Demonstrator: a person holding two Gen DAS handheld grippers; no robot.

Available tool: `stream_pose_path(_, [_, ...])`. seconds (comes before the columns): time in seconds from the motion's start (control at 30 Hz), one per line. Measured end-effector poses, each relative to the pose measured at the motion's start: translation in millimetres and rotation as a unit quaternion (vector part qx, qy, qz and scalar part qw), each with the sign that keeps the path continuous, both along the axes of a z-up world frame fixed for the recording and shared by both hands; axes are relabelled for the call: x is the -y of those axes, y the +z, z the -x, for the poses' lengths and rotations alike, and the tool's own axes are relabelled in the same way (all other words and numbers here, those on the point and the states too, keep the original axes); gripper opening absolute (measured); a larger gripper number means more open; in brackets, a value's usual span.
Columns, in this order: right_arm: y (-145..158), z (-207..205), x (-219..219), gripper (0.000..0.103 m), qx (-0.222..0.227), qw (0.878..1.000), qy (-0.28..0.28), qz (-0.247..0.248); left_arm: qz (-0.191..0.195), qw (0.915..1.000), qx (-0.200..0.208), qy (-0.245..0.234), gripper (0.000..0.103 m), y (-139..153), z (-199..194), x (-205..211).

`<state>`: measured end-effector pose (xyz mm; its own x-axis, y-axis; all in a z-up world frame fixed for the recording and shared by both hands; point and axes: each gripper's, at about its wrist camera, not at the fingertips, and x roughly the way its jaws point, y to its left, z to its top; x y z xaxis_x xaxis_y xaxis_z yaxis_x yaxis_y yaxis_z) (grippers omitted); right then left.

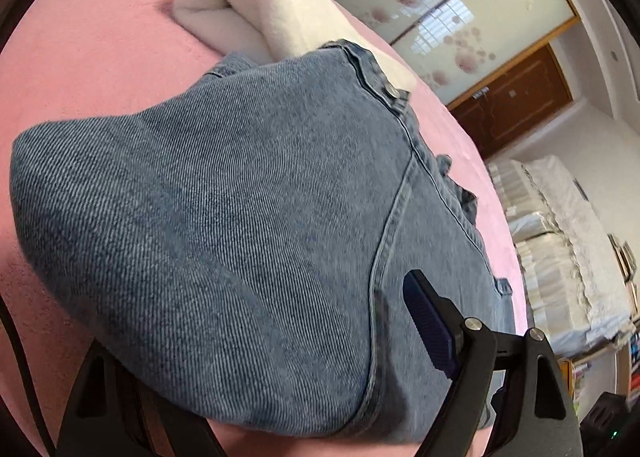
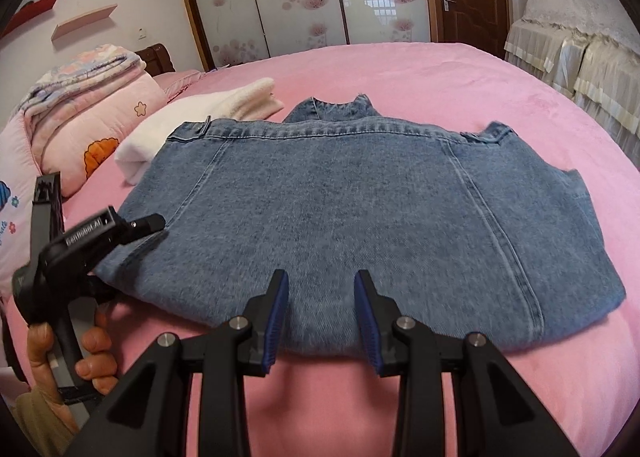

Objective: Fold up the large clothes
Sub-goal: 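Grasp the jacket edge with the left tool and lift it, then fold the jacket half over the other half with the left tool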

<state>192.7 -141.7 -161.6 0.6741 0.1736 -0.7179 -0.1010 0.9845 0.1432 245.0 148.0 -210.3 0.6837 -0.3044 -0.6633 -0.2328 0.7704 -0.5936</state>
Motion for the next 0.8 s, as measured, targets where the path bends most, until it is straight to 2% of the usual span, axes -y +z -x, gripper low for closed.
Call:
stream_pose_path(0.03, [1, -4, -2, 0.034, 0.004, 1.000, 0.001, 0.006, -0.005, 1.0000, -0.001, 0.008, 0.078, 3, 0, 1])
stream_pose_path(0.07, [2, -9, -5, 0.034, 0.009, 1.000, 0.004, 0.014, -0.015, 0.9997, -0.002, 0.017, 0.064, 6, 1, 2])
stream_pose_path(0.1, [2, -14, -7, 0.034, 0.012, 1.000, 0.006, 0.022, -0.035, 0.9990, -0.006, 0.025, 0.041, 9, 1, 4])
stream_pose_path(0.17, [0, -22, -12, 0.032, 0.018, 0.999, 0.007, 0.037, -0.070, 0.9972, -0.005, 0.026, 0.025, 19, -1, 8])
stream_pose_path(0.2, [-3, -28, -14, 0.024, 0.017, 0.999, 0.010, 0.045, -0.080, 0.9964, -0.002, 0.027, 0.019, 24, -2, 11])
stream_pose_path(0.27, [-14, -37, -20, 0.010, 0.005, 0.998, 0.019, 0.059, -0.104, 0.9940, 0.018, 0.027, 0.016, 41, -1, 20])
stream_pose_path(0.33, [-32, -43, -23, 0.008, -0.020, 0.997, 0.026, 0.072, -0.137, 0.9894, 0.044, 0.018, 0.013, 59, 3, 36])
stream_pose_path(0.43, [-36, -43, -18, 0.008, -0.023, 0.998, 0.021, 0.055, -0.201, 0.9748, 0.096, -0.007, 0.012, 93, 10, 73])
stream_pose_path(0.57, [-39, -46, 1, 0.008, -0.042, 0.999, 0.013, -0.009, -0.239, 0.9556, 0.160, -0.065, 0.012, 136, 12, 131])
stream_pose_path(0.7, [-40, -46, 21, 0.008, -0.055, 0.996, 0.010, -0.075, -0.253, 0.9369, 0.201, -0.134, 0.012, 159, 16, 194])
stream_pose_path(0.8, [-32, -32, 52, 0.004, -0.069, 0.988, -0.005, -0.141, -0.268, 0.9152, 0.230, -0.195, 0.012, 165, 24, 248])
